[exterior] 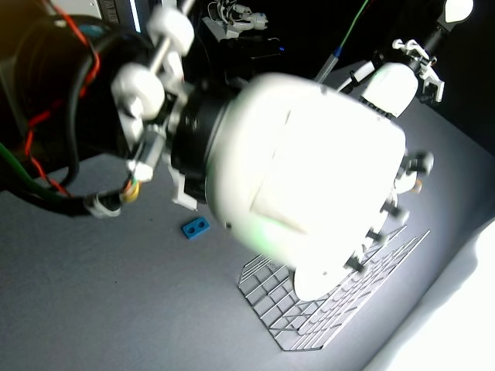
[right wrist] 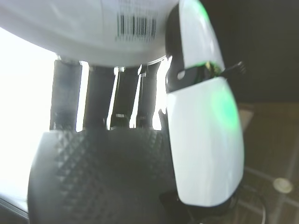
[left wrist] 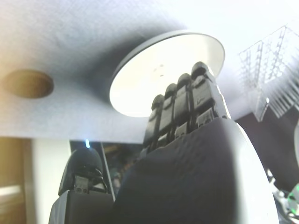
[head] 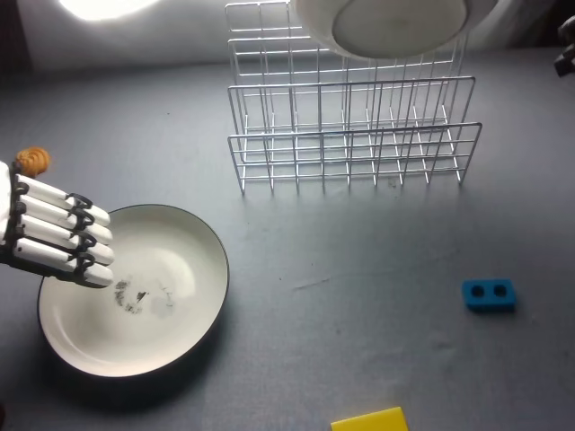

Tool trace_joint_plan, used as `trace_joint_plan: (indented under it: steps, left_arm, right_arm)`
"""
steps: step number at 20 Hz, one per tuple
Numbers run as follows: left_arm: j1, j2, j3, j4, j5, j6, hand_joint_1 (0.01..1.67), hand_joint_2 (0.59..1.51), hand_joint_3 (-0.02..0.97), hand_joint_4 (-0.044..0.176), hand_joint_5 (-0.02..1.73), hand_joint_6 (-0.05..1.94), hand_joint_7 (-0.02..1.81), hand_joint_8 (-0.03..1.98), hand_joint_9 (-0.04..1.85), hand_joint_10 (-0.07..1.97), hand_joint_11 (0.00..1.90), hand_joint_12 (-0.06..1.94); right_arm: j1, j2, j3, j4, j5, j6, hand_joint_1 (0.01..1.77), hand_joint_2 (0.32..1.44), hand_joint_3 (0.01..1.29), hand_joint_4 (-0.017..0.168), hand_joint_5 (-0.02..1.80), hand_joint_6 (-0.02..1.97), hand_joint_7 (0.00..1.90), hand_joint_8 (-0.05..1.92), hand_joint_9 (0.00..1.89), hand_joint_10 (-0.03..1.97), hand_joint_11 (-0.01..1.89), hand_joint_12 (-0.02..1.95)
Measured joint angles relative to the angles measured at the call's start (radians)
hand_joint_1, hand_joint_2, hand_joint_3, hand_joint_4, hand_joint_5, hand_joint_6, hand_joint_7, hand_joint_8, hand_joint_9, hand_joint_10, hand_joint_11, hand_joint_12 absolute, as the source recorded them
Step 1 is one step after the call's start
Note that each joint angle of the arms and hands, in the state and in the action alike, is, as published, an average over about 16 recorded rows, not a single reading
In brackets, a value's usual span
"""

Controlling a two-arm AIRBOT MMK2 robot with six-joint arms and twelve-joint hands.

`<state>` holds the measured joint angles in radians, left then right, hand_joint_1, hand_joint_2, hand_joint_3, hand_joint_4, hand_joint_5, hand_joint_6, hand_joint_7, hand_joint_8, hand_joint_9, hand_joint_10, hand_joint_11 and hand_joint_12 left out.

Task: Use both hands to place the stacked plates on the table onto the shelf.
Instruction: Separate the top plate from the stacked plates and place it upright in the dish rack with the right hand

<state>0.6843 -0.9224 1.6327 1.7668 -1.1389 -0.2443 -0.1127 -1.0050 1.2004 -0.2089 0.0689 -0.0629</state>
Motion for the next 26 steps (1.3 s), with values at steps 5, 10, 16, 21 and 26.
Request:
trace_joint_plan:
  steps: [5,10,16,21,26]
  left_arm:
    - [0.001,-0.021,0.017,0.001,0.006,0.007,0.02,1.226,0.021,0.000,0.04,0.01,0.04,0.01,0.02,0.00,0.02,0.01]
    - [0.001,-0.039,0.036,0.000,0.012,0.012,0.02,1.228,0.022,0.001,0.04,0.01,0.04,0.01,0.02,0.00,0.02,0.01]
    - [0.001,-0.055,0.053,0.000,0.018,0.015,0.02,1.229,0.022,0.001,0.05,0.01,0.04,0.01,0.02,0.00,0.02,0.01]
    - [0.001,-0.059,0.059,0.000,0.022,0.016,0.02,1.228,0.022,0.001,0.05,0.01,0.04,0.01,0.02,0.00,0.02,0.01]
    - [0.001,-0.060,0.063,0.001,0.024,0.016,0.02,1.229,0.022,0.001,0.05,0.01,0.05,0.01,0.03,0.00,0.02,0.01]
  right_arm:
    - [-0.015,-0.036,0.054,0.028,-0.025,-0.001,1.24,1.01,0.01,-0.008,0.94,0.89,1.18,0.70,1.41,0.00,1.09,0.85]
    - [-0.027,-0.078,0.106,0.035,-0.035,0.001,1.24,1.01,0.01,-0.009,0.94,0.89,1.16,0.74,1.40,-0.01,1.09,0.85]
    - [-0.050,-0.131,0.156,0.037,-0.028,0.005,1.24,1.01,0.01,-0.010,0.93,0.89,1.15,0.76,1.39,-0.01,1.07,0.85]
    - [-0.080,-0.165,0.192,0.037,-0.011,0.008,1.24,1.01,0.01,-0.011,0.92,0.89,1.14,0.78,1.38,-0.01,1.05,0.85]
    - [-0.127,-0.188,0.218,0.038,0.016,0.005,1.24,1.01,0.01,-0.012,0.91,0.89,1.13,0.78,1.37,-0.01,1.03,0.85]
